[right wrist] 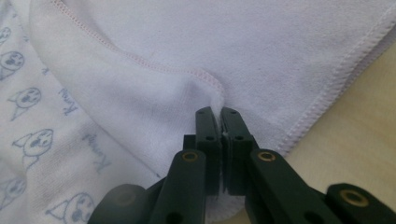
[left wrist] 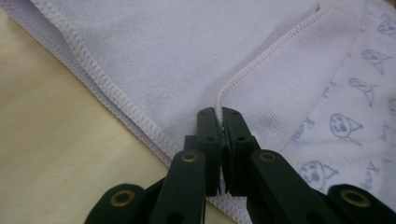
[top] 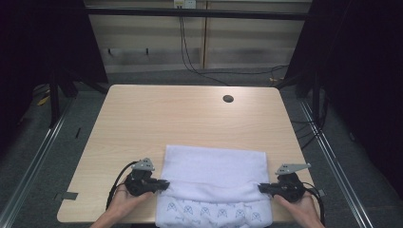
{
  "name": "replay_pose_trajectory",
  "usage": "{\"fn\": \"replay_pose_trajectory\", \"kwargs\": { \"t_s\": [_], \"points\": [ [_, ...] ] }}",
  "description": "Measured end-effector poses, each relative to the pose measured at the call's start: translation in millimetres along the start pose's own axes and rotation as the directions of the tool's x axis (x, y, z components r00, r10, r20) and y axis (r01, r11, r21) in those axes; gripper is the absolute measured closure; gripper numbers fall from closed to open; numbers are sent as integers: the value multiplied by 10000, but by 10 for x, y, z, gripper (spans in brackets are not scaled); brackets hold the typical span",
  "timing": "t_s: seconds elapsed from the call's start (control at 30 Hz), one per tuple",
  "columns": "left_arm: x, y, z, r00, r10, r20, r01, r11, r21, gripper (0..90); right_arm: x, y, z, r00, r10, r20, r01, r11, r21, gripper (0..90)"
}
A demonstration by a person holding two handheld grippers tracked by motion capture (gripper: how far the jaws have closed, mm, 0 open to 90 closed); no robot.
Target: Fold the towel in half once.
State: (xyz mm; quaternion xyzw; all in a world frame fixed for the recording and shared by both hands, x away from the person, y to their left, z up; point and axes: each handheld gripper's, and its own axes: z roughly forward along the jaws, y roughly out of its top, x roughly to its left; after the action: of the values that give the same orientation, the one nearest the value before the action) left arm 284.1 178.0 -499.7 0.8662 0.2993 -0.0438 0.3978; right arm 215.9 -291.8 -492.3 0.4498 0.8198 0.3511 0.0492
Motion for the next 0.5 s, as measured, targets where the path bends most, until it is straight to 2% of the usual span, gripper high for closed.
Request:
{"fn": "replay_pose_trajectory", "kwargs": {
  "t_s": [0.03,0.07,0.1,0.13,0.17,0.2,0.23,0.27,0.3,0.33,0.37,0.4,0.43,0.47,0.5],
  "points": [
    [0,0,0,10000,0,0,0,10000,0,870,0,0,0,10000,0,0,0,10000,0,875],
    [142,33,-3,9992,-404,-48,403,9990,-214,870,-26,74,60,9999,-84,124,85,10000,-51,874],
    [142,33,-3,9992,-404,-48,403,9990,-214,870,-50,137,112,9998,-32,174,34,9999,-114,874],
    [218,85,-9,9990,-225,-395,219,9996,-172,870,-82,194,155,9998,-101,164,102,9999,-105,874],
    [218,85,-9,9990,-225,-395,219,9996,-172,870,-103,236,187,9998,-49,201,53,9999,-155,874],
    [310,144,2,9973,-183,-707,167,9996,-237,871,-134,292,234,9998,0,209,4,9998,-204,874],
    [310,144,2,9973,-183,-707,167,9996,-237,870,-134,292,234,9998,0,209,4,9998,-204,874],
    [457,195,10,9957,-548,-744,519,9978,-413,871,-180,414,319,9991,36,422,-27,9998,-211,874],
    [457,195,10,9957,-548,-744,519,9978,-413,870,-180,414,319,9991,36,422,-27,9998,-211,874],
    [595,214,6,9919,-1084,-669,1038,9922,-693,871,-225,519,407,9980,-16,634,39,9993,-359,874],
    [595,214,6,9919,-1084,-669,1038,9922,-693,870,-259,587,449,9977,26,671,-5,9995,-302,874],
    [667,259,0,9890,-1012,-1078,935,9928,-743,870,-285,626,478,9976,1,698,23,9994,-341,873],
    [721,283,1,9880,-1115,-1071,1038,9918,-749,870,-321,675,517,9977,26,681,2,9992,-412,873],
    [772,310,8,9862,-1068,-1262,966,9918,-838,870,-354,726,552,9977,90,670,-62,9991,-409,873],
    [772,310,8,9862,-1068,-1262,966,9918,-838,870,-354,726,552,9977,90,670,-62,9991,-409,873]
  ]
}}
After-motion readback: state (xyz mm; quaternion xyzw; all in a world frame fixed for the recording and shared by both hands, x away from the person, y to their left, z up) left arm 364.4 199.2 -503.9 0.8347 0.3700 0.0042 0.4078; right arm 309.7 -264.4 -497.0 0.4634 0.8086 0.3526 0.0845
